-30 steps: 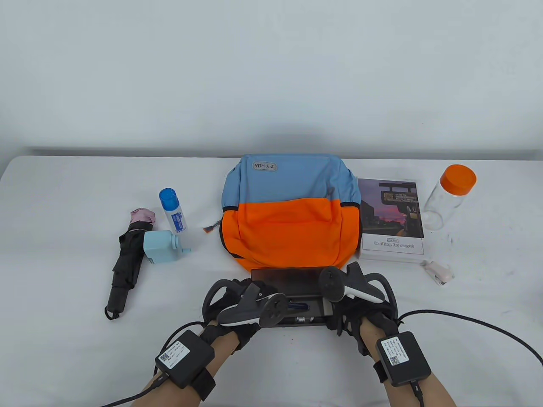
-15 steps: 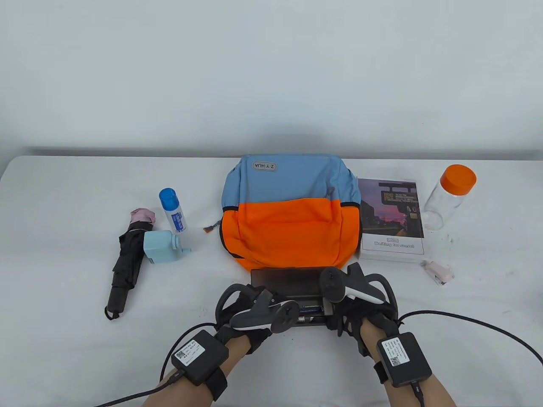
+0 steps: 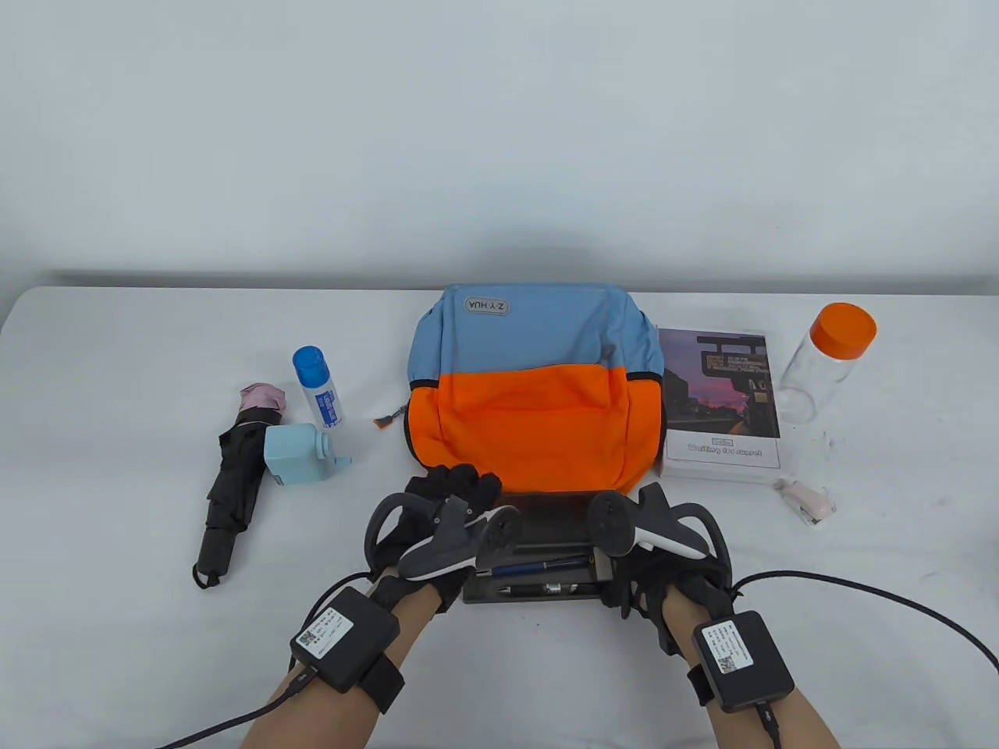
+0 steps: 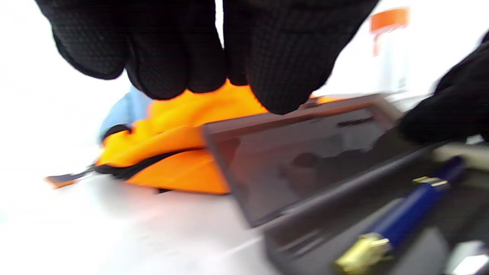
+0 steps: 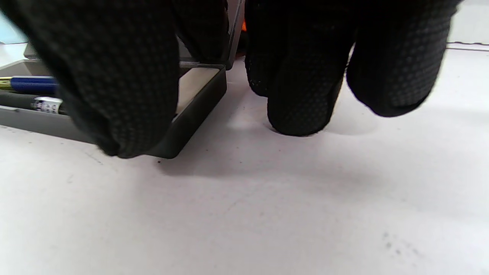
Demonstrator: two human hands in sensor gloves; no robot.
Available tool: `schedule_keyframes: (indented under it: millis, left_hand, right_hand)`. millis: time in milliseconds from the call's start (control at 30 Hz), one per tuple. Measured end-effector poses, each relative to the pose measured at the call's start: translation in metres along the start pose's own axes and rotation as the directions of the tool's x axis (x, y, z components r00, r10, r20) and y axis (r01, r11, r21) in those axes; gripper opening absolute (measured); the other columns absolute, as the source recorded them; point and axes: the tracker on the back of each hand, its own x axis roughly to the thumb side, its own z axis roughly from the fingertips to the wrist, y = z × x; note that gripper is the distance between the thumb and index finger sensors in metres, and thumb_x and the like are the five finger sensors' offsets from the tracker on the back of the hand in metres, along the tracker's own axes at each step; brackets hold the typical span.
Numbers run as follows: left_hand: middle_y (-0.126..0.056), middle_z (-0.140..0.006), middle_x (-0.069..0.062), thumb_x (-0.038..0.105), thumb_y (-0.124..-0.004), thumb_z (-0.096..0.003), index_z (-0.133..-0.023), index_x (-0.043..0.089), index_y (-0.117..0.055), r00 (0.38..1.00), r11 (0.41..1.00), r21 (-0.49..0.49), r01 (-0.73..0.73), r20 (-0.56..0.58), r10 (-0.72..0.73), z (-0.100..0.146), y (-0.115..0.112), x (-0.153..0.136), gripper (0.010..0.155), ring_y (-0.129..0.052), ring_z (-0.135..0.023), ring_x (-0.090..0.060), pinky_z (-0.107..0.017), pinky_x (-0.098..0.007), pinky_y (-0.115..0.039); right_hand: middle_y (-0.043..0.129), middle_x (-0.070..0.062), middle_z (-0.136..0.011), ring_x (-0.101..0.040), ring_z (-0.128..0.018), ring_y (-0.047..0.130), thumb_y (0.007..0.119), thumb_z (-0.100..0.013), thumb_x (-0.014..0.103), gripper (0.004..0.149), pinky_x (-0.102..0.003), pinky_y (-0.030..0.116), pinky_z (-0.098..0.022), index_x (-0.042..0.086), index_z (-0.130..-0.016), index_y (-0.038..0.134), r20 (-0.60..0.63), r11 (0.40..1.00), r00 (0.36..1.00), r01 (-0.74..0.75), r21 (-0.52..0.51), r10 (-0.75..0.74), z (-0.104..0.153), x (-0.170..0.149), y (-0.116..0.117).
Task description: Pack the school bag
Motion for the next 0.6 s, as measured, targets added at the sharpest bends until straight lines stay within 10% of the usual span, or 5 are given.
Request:
schedule_keyframes:
  millis: [100, 500, 600]
  left_hand:
    - [-0.066, -0.113, -0.030, 0.035, -0.086, -0.0538, -0.117, 0.009, -0.056, 0.997, 0.988, -0.141, -0.061, -0.050, 0.055, -0.009, -0.012, -0.011, 0.075, -0.079, -0.092, -0.054, -0.065, -0.063, -0.077]
    - [-0.084, -0.099, -0.022, 0.023, -0.091, -0.0513, -0.106, 0.013, -0.074, 0.966, 0.961, -0.118, -0.251, -0.095, 0.241, -0.027, -0.013, -0.019, 0.058, -0.099, -0.065, -0.032, -0.050, -0.051, -0.093]
    - [-0.084, -0.098, -0.021, 0.020, -0.090, -0.0520, -0.101, 0.018, -0.081, 0.973, 0.969, -0.094, -0.226, -0.058, 0.221, -0.024, -0.013, -0.016, 0.050, -0.099, -0.064, -0.032, -0.049, -0.051, -0.093]
  right_hand:
    - [0.077, -0.033, -0.092, -0.041, -0.065, 0.095, 0.104, -0.023, 0.036, 0.086, -0.060, 0.086, -0.042, 0.017, -0.096, 0.062, 0.000, 1.000, 1.000, 0.001, -0.005, -0.001, 0.000, 0.000, 0.000]
    - [0.083, -0.025, -0.087, -0.039, -0.066, 0.096, 0.103, -0.017, 0.034, 0.084, -0.061, 0.086, -0.045, 0.011, -0.092, 0.072, 0.018, 0.976, 0.997, -0.072, -0.206, 0.077, 0.008, 0.006, 0.001]
    - [0.089, -0.020, -0.073, -0.037, -0.056, 0.099, 0.101, -0.015, 0.041, 0.055, -0.062, 0.087, -0.042, 0.018, -0.061, 0.082, -0.063, 0.969, 0.991, -0.129, -0.209, 0.118, 0.006, 0.003, 0.000]
